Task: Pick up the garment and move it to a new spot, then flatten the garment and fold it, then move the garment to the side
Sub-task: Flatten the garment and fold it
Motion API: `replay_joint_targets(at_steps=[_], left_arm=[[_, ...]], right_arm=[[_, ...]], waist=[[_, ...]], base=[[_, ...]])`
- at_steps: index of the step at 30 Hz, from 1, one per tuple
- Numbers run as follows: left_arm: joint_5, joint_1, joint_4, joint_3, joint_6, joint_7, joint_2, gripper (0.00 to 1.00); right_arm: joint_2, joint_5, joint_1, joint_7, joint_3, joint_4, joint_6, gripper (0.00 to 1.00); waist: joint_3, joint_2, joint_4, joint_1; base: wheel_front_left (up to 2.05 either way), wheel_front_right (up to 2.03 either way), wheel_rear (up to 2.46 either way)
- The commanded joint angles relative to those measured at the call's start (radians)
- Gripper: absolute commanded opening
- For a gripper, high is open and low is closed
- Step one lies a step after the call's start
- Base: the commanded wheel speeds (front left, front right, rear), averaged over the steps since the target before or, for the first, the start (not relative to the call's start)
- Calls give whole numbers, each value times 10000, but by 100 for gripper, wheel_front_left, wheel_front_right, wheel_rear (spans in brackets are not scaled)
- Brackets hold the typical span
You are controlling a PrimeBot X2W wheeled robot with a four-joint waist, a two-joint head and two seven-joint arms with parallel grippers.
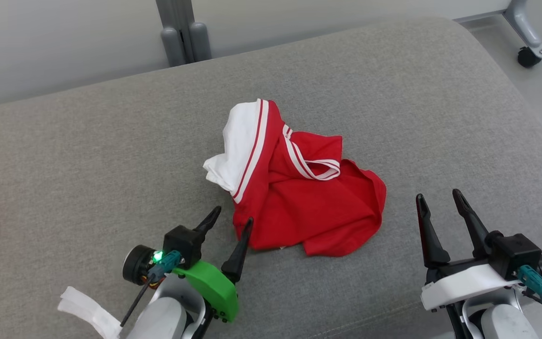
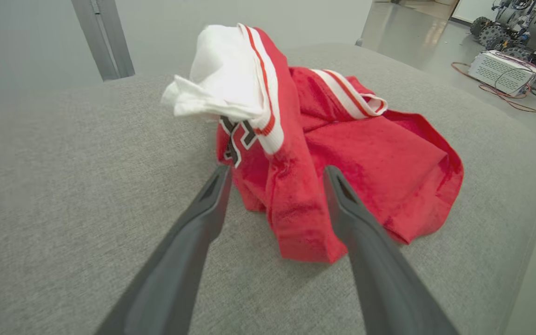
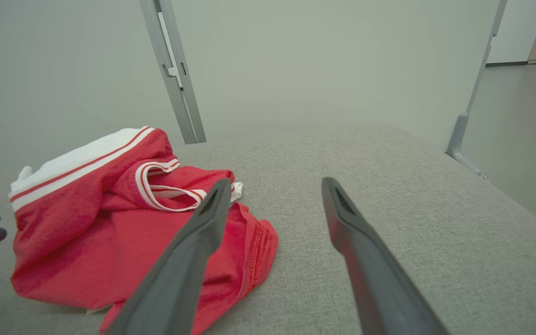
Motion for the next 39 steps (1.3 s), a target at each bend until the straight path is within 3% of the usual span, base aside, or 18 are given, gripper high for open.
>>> replay_joint_targets(at_steps=[1, 13, 14, 15, 24, 33, 39], left_arm=[[-105, -256, 91, -110, -24, -68, 49, 100], [-496, -1778, 1548, -235, 9, -568, -188, 100], [-544, -1919, 1677, -182, 55, -633, -207, 36], [-556, -2053, 1813, -144, 70, -694, -227, 0], [-670, -2082, 1832, 572, 372, -1119, 60, 0], [-663, -319, 93, 1520, 938, -1132, 597, 0], [-949, 1186, -477, 2112, 1302, -1134, 726, 0]], right_arm=[[39, 35, -169, -81, 6, 22, -14, 100], [69, 2, -462, -208, 136, 233, -14, 100], [75, -6, -472, -205, 140, 239, -14, 100], [77, -12, -481, -207, 146, 253, -14, 100], [96, -79, -290, -232, -121, 360, -14, 100], [90, -107, -201, -239, -84, 422, -14, 100], [67, -152, -313, -242, 56, 490, -14, 100]], waist=[[326, 0, -357, 0], [614, 0, -736, 0], [626, 0, -749, 0], [638, 0, -763, 0], [443, 0, -189, 0], [160, 0, 1131, 0], [119, 0, 1565, 0]], base=[[0, 0, 0], [0, 0, 0], [0, 0, 0], [0, 0, 0], [0, 0, 0], [0, 0, 0], [0, 0, 0]])
